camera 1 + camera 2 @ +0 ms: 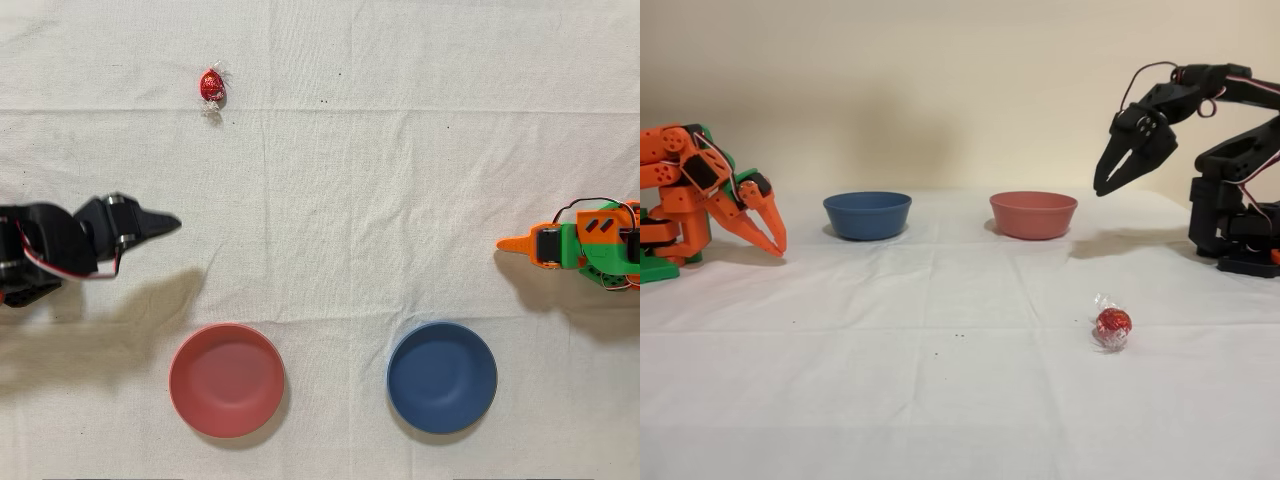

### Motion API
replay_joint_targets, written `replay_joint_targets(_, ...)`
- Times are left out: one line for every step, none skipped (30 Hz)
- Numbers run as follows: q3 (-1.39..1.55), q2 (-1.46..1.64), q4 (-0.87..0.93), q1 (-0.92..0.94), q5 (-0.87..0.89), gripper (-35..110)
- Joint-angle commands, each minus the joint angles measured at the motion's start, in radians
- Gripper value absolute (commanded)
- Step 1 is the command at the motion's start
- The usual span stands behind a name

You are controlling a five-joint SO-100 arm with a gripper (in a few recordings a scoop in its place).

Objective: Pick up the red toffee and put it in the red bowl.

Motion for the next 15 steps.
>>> replay_joint_targets(-0.215,-0.133,0.041,-0.117,-0.031,1)
replay_joint_targets(-0.259,-0.176,0.057,-0.144,-0.038,1)
replay_joint_targets(-0.301,-0.218,0.066,-0.169,-0.021,1)
replay_joint_targets(-0.339,-0.258,0.071,-0.19,0.0,1)
replay_joint_targets(-0.374,-0.296,0.077,-0.209,0.028,1)
replay_joint_targets(-0.41,-0.334,0.081,-0.227,0.049,1)
replay_joint_targets(-0.44,-0.37,0.094,-0.241,0.005,1)
replay_joint_targets(-0.466,-0.397,0.103,-0.258,-0.028,1)
replay_joint_targets(-0.486,-0.425,0.104,-0.272,-0.034,1)
replay_joint_targets(-0.502,-0.453,0.1,-0.291,-0.021,1)
replay_joint_targets(-0.514,-0.48,0.095,-0.308,0.006,1)
replay_joint_targets(-0.528,-0.506,0.091,-0.328,0.021,1)
replay_joint_targets(-0.543,-0.531,0.089,-0.35,0.037,1)
replay_joint_targets(-0.551,-0.549,0.08,-0.371,0.054,1)
replay_joint_targets(-0.552,-0.56,0.066,-0.39,0.071,1)
